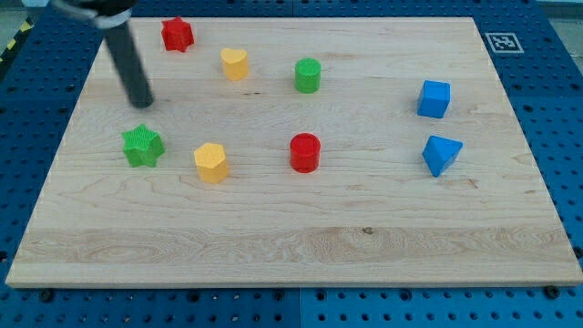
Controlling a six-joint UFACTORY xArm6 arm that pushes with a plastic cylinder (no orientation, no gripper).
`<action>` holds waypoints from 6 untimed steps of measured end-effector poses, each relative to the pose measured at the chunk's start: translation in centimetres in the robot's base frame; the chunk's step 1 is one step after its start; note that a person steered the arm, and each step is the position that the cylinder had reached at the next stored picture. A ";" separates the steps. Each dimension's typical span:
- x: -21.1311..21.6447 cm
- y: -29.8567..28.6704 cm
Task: Push the yellow hexagon diagonal to the red circle
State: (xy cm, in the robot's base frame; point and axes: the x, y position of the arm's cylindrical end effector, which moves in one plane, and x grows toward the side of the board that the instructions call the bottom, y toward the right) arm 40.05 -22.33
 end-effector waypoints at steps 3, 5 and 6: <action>11.9 1.4; 5.6 10.5; 1.9 12.3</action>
State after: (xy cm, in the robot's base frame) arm 41.99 -9.99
